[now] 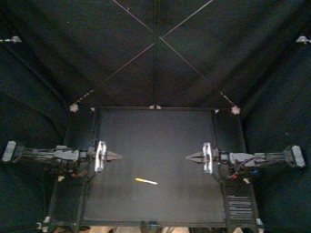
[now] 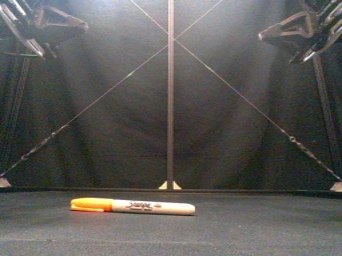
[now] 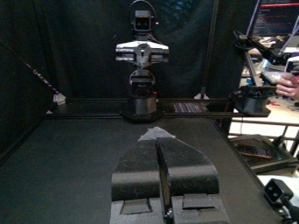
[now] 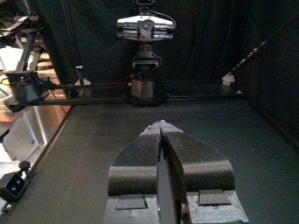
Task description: Uncap the pen
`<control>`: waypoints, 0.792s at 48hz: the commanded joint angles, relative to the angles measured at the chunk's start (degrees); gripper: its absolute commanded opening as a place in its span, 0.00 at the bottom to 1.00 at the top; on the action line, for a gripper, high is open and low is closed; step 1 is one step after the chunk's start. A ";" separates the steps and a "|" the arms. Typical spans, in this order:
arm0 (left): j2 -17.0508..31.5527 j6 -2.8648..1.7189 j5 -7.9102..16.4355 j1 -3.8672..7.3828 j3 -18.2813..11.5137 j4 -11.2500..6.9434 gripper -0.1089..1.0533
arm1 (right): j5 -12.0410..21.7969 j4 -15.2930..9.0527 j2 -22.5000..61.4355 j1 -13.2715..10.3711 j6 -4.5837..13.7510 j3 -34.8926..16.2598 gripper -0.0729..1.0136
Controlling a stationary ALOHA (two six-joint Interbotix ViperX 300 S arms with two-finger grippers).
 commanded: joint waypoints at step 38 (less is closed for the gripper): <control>5.45 -0.18 -0.35 -1.49 2.64 -2.81 0.08 | 2.99 12.30 51.59 9.93 2.29 -22.59 0.32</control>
